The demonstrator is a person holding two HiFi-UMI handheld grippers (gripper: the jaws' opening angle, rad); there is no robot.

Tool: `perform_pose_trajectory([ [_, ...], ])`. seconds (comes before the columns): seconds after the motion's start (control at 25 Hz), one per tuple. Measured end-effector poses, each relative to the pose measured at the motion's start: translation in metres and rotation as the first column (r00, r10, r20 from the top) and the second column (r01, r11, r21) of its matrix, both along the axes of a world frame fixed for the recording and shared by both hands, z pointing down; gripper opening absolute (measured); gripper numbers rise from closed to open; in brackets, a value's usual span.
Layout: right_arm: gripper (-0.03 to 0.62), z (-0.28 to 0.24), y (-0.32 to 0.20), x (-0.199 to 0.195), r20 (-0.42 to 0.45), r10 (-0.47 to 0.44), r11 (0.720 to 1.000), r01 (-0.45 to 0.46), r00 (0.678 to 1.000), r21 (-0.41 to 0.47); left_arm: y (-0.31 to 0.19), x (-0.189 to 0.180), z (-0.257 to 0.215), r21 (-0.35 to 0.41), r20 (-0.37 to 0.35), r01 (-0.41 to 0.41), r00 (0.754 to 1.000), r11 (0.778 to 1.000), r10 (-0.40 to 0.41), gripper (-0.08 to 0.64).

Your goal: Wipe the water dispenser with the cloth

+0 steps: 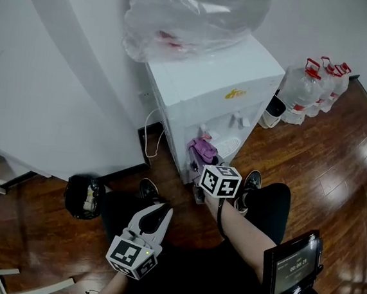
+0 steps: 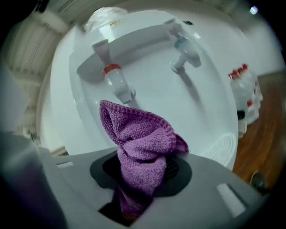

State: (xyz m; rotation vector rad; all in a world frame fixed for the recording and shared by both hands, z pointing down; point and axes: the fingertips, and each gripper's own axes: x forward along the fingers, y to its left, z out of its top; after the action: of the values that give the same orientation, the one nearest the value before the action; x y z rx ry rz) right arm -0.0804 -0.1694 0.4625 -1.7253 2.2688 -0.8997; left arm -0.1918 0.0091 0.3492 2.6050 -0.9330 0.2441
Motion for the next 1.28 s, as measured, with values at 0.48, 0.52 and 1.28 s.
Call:
perform_pose_trajectory([
  [0.48, 0.146, -0.130, 0.015, -0.012, 0.832, 0.062, 0.987, -0.157, 0.551, 0.030, 0.005, -0.018, 0.004, 0.005, -0.012, 0.014, 1.000, 1.000, -0.014, 0.055],
  [0.52, 0.146, -0.139, 0.016, -0.012, 0.827, 0.039, 0.986, -0.158, 0.561, 0.061, 0.005, -0.018, 0.005, 0.004, -0.010, 0.012, 1.000, 1.000, -0.012, 0.055],
  [1.28, 0.143, -0.156, 0.047, -0.079, -0.695, 0.113, 0.846, 0.299, 0.710, 0.442, 0.012, -0.045, -0.012, 0.054, -0.039, 0.070, 0.997, 0.996, -0.068, 0.055],
])
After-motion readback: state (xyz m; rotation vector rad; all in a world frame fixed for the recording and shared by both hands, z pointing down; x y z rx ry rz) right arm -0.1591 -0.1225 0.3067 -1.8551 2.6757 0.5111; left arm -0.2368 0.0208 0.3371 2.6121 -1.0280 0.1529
